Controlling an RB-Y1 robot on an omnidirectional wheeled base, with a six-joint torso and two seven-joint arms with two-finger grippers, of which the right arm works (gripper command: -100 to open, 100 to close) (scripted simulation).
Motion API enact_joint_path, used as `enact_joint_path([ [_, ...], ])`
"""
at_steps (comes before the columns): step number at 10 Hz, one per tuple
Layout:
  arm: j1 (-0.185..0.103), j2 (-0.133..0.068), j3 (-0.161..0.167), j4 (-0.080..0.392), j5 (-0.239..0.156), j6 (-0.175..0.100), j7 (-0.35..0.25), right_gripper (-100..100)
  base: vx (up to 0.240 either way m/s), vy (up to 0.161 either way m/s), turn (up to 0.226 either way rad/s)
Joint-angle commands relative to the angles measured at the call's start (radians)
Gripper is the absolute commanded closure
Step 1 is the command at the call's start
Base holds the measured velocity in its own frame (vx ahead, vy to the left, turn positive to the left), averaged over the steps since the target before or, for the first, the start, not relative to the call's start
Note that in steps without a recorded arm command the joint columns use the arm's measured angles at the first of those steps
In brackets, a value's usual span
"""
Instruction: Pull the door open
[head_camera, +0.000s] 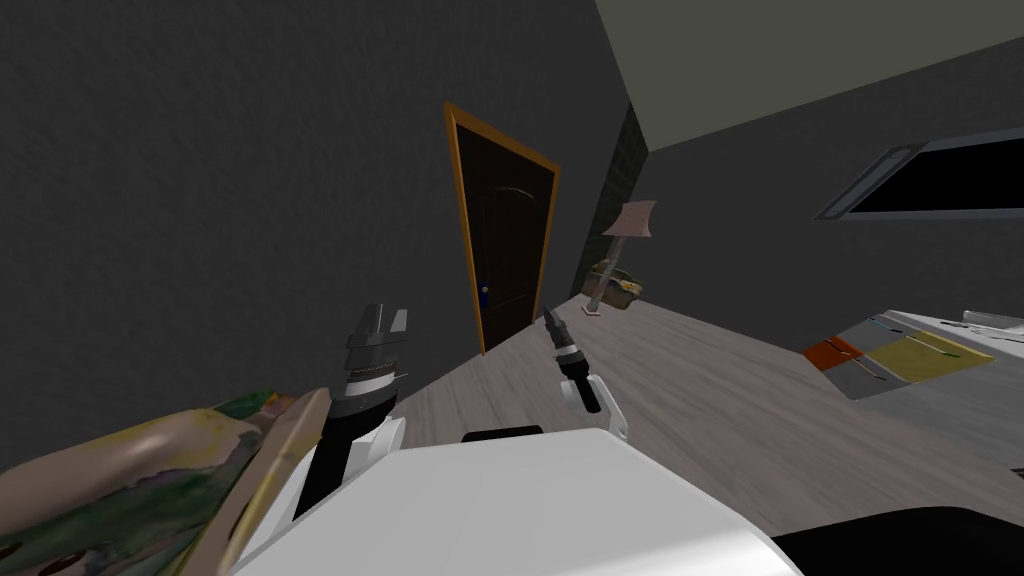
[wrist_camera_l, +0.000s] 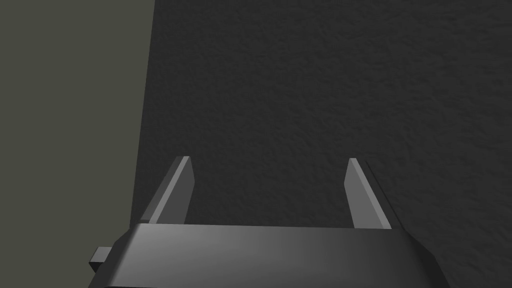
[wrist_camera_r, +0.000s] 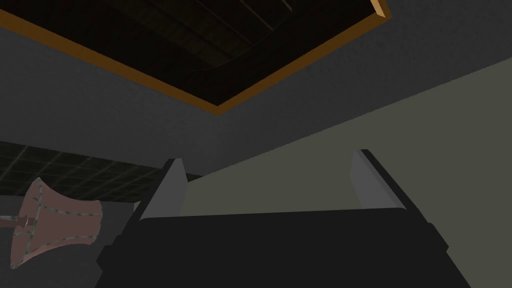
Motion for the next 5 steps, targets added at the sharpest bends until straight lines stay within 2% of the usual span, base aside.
enact_joint_path([
  [1, -0.017, 0.0, 0.005, 0.039, 0.024, -0.004, 0.024, -100, 0.094, 0.018, -0.009],
  [5, -0.067, 0.0, 0.018, 0.134, 0.083, -0.003, 0.078, -100, 0.1, 0.031, -0.004],
])
